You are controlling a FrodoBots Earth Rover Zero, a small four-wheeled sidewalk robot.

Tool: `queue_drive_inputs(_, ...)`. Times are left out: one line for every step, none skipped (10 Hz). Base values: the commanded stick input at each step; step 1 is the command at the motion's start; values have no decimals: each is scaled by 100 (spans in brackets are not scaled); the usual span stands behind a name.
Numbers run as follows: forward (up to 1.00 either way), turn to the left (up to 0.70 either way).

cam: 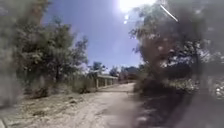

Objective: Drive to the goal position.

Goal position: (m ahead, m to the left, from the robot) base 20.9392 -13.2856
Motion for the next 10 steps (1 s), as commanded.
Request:
queue_drive_inputs(85, 0)
queue_drive_inputs(85, 0)
queue_drive_inputs(85, 0)
queue_drive_inputs(85, 0)
queue_drive_inputs(85, 30)
queue_drive_inputs(85, 34)
queue_drive_inputs(85, 18)
queue_drive_inputs(85, 0)
queue_drive_inputs(85, 0)
queue_drive_inputs(85, 21)
